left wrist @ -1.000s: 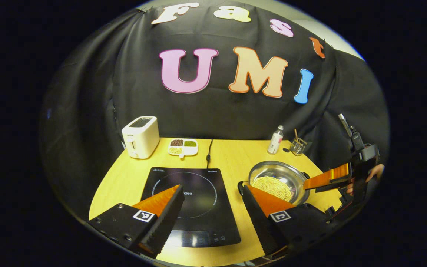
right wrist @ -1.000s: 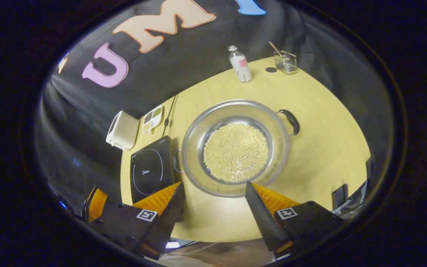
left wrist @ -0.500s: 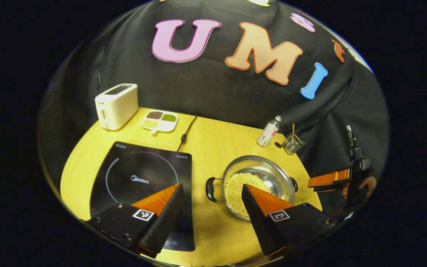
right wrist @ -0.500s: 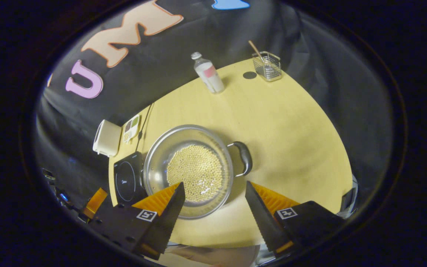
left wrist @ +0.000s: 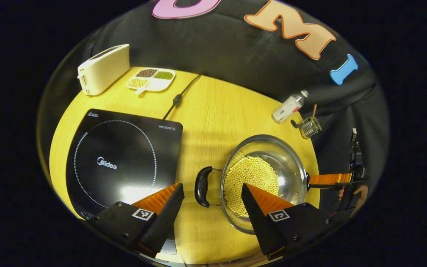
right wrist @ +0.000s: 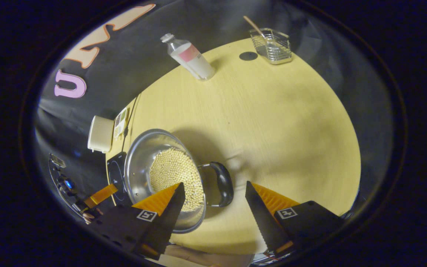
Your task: First push the handle of the pot to place it horizontally, then grasp the pot with both hands and set it on the induction cooktop.
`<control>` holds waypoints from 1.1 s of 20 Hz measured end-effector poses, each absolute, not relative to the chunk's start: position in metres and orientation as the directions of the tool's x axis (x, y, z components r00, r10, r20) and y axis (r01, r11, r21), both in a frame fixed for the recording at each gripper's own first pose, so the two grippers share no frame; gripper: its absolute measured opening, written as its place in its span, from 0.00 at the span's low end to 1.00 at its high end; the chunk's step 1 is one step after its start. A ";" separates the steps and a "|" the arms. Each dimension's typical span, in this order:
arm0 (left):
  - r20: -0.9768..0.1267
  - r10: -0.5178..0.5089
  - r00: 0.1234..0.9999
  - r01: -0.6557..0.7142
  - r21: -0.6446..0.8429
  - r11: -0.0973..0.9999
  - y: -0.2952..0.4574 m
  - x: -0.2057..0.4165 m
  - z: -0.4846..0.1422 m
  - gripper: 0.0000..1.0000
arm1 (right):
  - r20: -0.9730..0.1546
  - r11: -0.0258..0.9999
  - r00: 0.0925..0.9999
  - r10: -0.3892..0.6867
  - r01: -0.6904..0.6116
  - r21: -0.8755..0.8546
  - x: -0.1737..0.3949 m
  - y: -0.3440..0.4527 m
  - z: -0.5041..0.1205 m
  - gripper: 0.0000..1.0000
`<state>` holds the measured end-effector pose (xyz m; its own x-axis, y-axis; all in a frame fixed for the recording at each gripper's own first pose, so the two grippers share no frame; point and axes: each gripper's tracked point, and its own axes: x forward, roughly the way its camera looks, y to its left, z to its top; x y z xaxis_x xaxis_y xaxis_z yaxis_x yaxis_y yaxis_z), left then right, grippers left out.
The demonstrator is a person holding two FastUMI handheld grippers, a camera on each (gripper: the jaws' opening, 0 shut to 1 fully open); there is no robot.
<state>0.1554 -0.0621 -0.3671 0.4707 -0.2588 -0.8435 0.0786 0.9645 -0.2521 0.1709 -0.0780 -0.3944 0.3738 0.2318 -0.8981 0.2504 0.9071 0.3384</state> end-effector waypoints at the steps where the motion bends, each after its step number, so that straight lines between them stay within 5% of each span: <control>1: -0.855 -0.258 0.451 0.076 -0.251 0.965 -0.066 0.157 -0.374 0.96 | -0.901 0.906 0.360 0.244 0.247 0.344 0.173 -0.077 -0.401 1.00; 4: -0.898 -0.197 0.393 0.051 -0.192 0.980 -0.062 0.161 -0.393 0.96 | -0.902 0.902 0.318 0.293 0.222 0.371 0.179 -0.072 -0.416 0.91; 5: -0.904 -0.191 0.382 0.043 -0.189 0.981 -0.065 0.161 -0.398 0.96 | -0.901 0.902 0.311 0.302 0.214 0.376 0.179 -0.071 -0.420 0.99; 11: -0.933 -0.179 0.313 0.019 -0.182 0.983 -0.071 0.165 -0.423 0.95 | -0.897 0.899 0.280 0.342 0.181 0.399 0.182 -0.063 -0.439 0.98; 12: -0.936 -0.175 0.307 0.017 -0.178 0.984 -0.071 0.166 -0.426 0.94 | -0.898 0.899 0.274 0.344 0.180 0.399 0.183 -0.063 -0.442 0.89; 13: -0.939 -0.170 0.298 0.017 -0.173 0.985 -0.072 0.166 -0.429 0.94 | -0.899 0.898 0.269 0.347 0.181 0.401 0.182 -0.064 -0.444 0.98; 14: -0.943 -0.166 0.290 0.016 -0.169 0.985 -0.071 0.166 -0.431 0.93 | -0.899 0.896 0.265 0.348 0.187 0.402 0.184 -0.065 -0.446 0.83; 17: -0.956 -0.132 0.262 -0.002 -0.138 0.990 -0.061 0.164 -0.439 0.88 | -0.888 0.879 0.242 0.390 0.191 0.438 0.183 -0.056 -0.449 0.78; 19: -0.961 -0.132 0.243 -0.008 -0.138 0.990 -0.056 0.161 -0.436 0.72 | -0.895 0.888 0.212 0.393 0.166 0.429 0.178 -0.054 -0.457 0.52; 22: -0.962 -0.151 0.227 -0.002 -0.156 0.988 -0.060 0.159 -0.440 0.63 | -0.876 0.884 0.253 0.411 0.123 0.450 0.181 -0.052 -0.454 0.51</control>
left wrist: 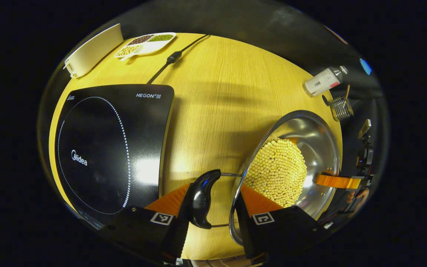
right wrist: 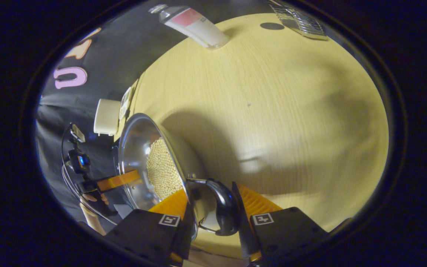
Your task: First push the handle of the pot to place it horizontally, then grasp the pot with both hands and set it on the induction cooktop.
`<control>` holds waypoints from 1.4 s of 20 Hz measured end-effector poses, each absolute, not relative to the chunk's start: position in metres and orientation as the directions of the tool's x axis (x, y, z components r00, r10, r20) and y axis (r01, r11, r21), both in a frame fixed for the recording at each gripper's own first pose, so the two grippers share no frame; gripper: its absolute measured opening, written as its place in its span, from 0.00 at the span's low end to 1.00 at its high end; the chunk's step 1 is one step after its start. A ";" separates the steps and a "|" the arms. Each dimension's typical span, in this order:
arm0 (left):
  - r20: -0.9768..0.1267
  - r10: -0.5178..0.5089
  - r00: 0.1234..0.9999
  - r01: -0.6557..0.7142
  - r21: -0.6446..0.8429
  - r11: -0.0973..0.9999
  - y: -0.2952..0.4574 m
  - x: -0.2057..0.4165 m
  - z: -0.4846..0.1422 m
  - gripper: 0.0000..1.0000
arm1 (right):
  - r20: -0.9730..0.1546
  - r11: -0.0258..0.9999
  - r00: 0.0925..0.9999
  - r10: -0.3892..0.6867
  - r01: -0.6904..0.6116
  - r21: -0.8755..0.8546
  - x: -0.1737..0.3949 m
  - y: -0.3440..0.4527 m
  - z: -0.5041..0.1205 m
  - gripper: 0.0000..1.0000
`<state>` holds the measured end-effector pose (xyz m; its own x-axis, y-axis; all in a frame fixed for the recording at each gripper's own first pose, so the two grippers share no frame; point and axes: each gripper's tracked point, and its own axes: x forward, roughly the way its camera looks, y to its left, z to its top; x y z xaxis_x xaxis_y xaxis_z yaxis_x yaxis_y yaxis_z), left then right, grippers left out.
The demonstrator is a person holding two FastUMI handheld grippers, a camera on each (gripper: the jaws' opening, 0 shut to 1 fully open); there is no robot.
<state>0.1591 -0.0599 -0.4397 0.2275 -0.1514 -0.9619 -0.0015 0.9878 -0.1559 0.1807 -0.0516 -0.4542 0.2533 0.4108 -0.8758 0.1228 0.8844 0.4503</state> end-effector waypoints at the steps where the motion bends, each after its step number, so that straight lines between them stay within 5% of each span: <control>1: -0.962 -0.162 0.219 -0.013 -0.169 0.986 -0.062 0.155 -0.441 0.62 | -0.875 0.887 0.253 0.413 0.107 0.449 0.180 -0.053 -0.456 0.48; 16: -0.966 -0.178 0.186 0.094 -0.163 0.982 -0.059 0.100 -0.379 0.58 | -0.854 0.858 0.267 0.446 0.146 0.493 0.099 -0.046 -0.399 0.51; 28: -0.954 -0.200 0.225 0.122 -0.176 0.977 0.062 0.090 -0.335 0.58 | -0.844 0.863 0.320 0.430 0.129 0.489 0.075 0.081 -0.375 0.51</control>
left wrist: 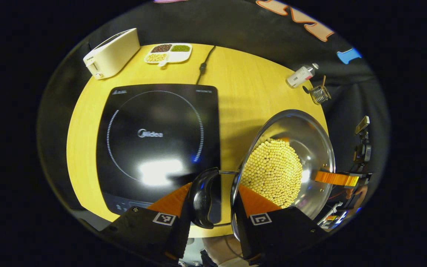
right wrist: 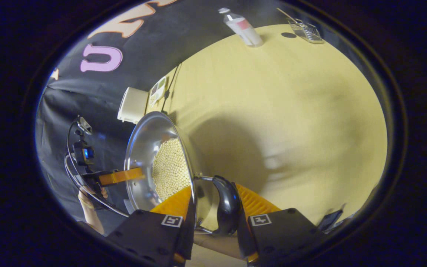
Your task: First push the handle of the pot to place it horizontally, then grasp the pot with both hands and set it on the induction cooktop.
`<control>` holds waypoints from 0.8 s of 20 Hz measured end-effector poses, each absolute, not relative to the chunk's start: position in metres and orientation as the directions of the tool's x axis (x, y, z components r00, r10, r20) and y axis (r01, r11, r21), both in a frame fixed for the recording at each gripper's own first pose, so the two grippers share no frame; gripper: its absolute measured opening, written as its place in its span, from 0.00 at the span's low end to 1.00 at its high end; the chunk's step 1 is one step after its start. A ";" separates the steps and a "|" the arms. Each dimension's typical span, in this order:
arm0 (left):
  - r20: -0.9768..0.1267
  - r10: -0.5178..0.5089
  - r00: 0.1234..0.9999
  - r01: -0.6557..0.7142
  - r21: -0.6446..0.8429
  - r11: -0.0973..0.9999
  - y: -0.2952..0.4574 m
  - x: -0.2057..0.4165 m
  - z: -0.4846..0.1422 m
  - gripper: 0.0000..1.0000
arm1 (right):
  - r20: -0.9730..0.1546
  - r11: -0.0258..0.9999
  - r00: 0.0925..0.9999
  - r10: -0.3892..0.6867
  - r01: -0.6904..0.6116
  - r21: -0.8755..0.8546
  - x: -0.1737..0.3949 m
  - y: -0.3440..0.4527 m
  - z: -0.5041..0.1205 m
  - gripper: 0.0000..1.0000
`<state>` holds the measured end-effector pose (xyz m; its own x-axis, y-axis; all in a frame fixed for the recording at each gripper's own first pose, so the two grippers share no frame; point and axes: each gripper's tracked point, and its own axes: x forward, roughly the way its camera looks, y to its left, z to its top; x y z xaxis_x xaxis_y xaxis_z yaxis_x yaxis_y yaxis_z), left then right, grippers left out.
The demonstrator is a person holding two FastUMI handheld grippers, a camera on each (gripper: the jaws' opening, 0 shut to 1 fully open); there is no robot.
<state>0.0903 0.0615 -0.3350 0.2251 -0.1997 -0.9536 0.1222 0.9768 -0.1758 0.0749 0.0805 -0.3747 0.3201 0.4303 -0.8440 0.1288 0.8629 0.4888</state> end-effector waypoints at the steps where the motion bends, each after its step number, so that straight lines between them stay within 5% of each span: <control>1: -0.952 -0.202 0.229 0.123 -0.178 0.976 0.076 0.093 -0.336 0.58 | -0.845 0.864 0.323 0.426 0.133 0.486 0.075 0.097 -0.376 0.51; 16: -0.930 -0.187 0.317 0.137 -0.150 0.979 0.266 0.157 -0.352 0.58 | -0.862 0.892 0.357 0.358 0.143 0.430 0.129 0.284 -0.403 0.51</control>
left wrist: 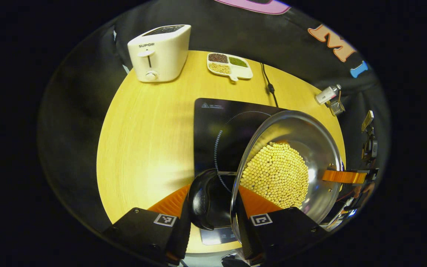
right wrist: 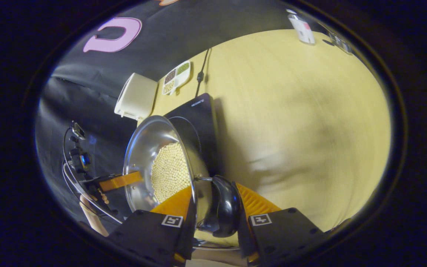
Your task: First push the handle of the pot to place it horizontally, then grasp the pot with both hands and set it on the induction cooktop.
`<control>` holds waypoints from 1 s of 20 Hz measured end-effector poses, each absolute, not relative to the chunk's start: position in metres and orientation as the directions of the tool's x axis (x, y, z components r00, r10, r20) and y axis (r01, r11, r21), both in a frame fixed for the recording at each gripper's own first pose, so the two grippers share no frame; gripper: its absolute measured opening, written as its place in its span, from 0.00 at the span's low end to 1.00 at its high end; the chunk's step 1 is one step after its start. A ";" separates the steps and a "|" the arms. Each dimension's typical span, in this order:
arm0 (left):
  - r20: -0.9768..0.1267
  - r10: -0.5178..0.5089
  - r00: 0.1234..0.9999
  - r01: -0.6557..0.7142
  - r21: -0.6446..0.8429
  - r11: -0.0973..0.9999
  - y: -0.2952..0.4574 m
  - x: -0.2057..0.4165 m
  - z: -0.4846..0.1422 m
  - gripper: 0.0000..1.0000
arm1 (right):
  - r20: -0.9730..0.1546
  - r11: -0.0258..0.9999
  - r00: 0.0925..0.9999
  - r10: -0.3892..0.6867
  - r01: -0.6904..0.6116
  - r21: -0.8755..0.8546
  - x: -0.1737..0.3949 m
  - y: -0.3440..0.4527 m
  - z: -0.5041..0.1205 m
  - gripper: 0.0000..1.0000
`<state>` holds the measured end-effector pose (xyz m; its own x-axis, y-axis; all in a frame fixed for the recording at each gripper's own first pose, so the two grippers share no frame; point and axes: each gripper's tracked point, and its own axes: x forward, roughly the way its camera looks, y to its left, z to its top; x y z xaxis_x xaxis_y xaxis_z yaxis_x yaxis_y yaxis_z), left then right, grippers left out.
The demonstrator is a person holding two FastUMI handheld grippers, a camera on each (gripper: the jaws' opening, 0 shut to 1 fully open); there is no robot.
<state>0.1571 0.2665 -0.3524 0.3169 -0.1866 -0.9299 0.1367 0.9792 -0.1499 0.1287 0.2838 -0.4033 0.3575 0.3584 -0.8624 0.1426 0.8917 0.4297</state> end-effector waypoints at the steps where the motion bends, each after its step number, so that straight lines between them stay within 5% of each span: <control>1: -0.927 -0.186 0.325 0.135 -0.149 0.980 0.272 0.162 -0.352 0.58 | -0.863 0.893 0.357 0.357 0.143 0.428 0.132 0.287 -0.402 0.45; 4: -0.920 -0.183 0.347 0.149 -0.139 0.979 0.280 0.177 -0.352 0.58 | -0.865 0.894 0.360 0.348 0.151 0.423 0.150 0.298 -0.407 0.51; 6: -0.910 -0.178 0.375 0.171 -0.121 0.978 0.283 0.185 -0.349 0.58 | -0.867 0.894 0.359 0.345 0.157 0.420 0.159 0.301 -0.411 0.45; 17: -0.891 -0.139 0.433 0.129 -0.092 0.987 0.292 0.190 -0.350 0.64 | -0.861 0.878 0.330 0.386 0.155 0.453 0.174 0.305 -0.419 0.51; 19: -0.879 -0.097 0.466 0.099 -0.057 0.993 0.296 0.186 -0.344 0.89 | -0.842 0.873 0.369 0.393 0.137 0.467 0.178 0.299 -0.411 0.56; 20: -0.876 -0.070 0.477 0.077 -0.038 0.996 0.297 0.184 -0.341 1.00 | -0.830 0.873 0.398 0.390 0.125 0.471 0.182 0.286 -0.400 0.78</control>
<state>0.1843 0.2974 -0.3413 0.4772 -0.0698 -0.8760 0.0765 0.9964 -0.0377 0.1819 0.2864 -0.3995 0.3984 0.3905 -0.8299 0.1249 0.8733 0.4708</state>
